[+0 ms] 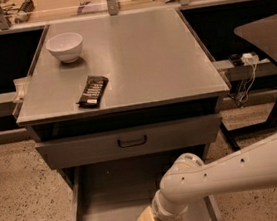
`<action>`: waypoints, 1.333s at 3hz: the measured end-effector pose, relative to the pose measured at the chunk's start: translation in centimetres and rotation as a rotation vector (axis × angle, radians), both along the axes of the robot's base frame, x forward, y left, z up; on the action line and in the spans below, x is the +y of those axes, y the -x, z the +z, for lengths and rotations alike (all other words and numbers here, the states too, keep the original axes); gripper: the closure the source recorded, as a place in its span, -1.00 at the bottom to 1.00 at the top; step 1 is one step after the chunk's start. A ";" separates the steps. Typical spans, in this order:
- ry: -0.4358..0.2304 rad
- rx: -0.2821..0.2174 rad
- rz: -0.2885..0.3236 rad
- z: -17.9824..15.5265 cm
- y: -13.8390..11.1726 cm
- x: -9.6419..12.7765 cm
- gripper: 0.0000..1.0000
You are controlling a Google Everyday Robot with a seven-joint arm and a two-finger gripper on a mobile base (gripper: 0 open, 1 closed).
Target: Place 7up can into middle drawer
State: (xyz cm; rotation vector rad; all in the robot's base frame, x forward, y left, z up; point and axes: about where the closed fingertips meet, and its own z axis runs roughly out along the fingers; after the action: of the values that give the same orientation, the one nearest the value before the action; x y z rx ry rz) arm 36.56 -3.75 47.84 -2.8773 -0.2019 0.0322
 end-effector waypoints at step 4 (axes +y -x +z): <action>-0.133 -0.077 -0.161 -7.8 -9.7 -3.2 1.00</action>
Offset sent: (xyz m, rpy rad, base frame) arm 0.0985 -0.0489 -0.0130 0.0945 -0.1453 -0.1651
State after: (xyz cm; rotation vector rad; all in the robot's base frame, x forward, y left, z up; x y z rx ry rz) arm 46.30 -6.93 40.01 -2.7540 0.0133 -0.1175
